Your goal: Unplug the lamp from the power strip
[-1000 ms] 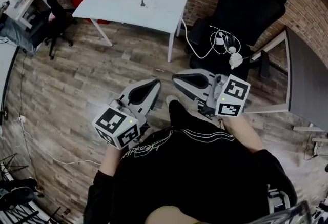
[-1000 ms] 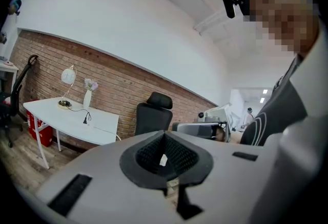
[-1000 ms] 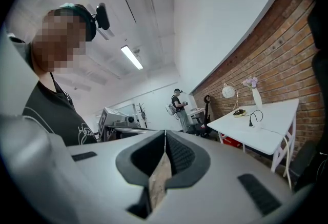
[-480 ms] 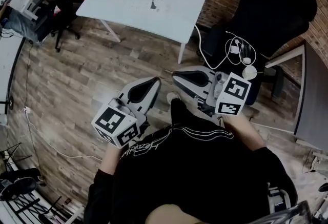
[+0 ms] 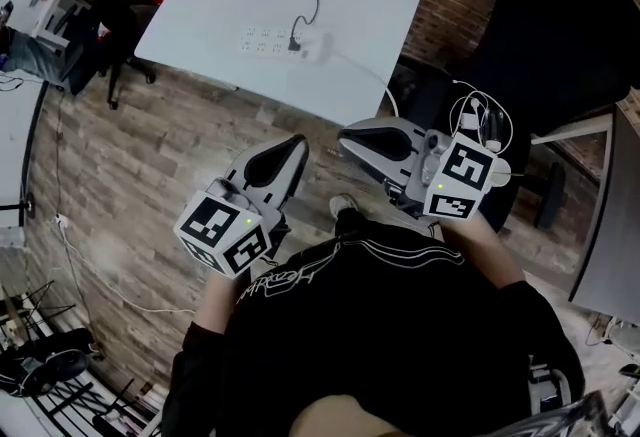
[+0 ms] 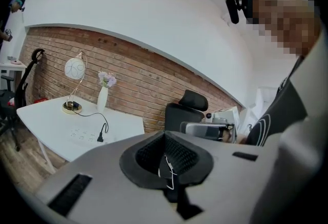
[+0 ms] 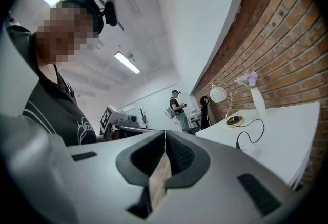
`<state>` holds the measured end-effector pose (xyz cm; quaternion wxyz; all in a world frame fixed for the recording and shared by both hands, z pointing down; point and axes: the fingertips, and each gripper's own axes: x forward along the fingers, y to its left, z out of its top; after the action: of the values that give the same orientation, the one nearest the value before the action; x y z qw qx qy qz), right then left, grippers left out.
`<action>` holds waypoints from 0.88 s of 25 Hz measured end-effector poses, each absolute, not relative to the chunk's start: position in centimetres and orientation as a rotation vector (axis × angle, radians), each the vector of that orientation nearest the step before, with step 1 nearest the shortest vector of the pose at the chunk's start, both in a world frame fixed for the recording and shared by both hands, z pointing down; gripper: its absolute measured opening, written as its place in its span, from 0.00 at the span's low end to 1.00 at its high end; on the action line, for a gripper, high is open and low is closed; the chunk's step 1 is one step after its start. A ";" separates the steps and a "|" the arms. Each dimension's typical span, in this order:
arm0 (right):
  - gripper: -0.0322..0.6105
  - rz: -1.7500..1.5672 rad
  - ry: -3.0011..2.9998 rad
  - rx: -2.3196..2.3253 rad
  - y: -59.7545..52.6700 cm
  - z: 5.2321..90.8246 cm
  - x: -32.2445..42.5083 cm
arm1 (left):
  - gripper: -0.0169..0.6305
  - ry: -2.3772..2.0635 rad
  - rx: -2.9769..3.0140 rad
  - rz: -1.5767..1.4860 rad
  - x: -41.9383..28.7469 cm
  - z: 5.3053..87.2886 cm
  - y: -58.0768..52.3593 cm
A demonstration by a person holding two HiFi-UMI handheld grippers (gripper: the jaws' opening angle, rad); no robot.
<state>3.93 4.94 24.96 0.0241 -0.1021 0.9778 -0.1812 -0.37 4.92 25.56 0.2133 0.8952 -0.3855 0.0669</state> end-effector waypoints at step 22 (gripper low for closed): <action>0.05 -0.720 3.067 -0.410 -12.2 30.3 -2.2 | 0.03 -1.145 2.389 0.279 -9.5 32.5 -11.6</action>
<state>-2.18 -12.17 30.32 -0.0177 -0.1289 0.9653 -0.2266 -9.51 -11.61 32.52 0.2368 0.8713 -0.4178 0.1017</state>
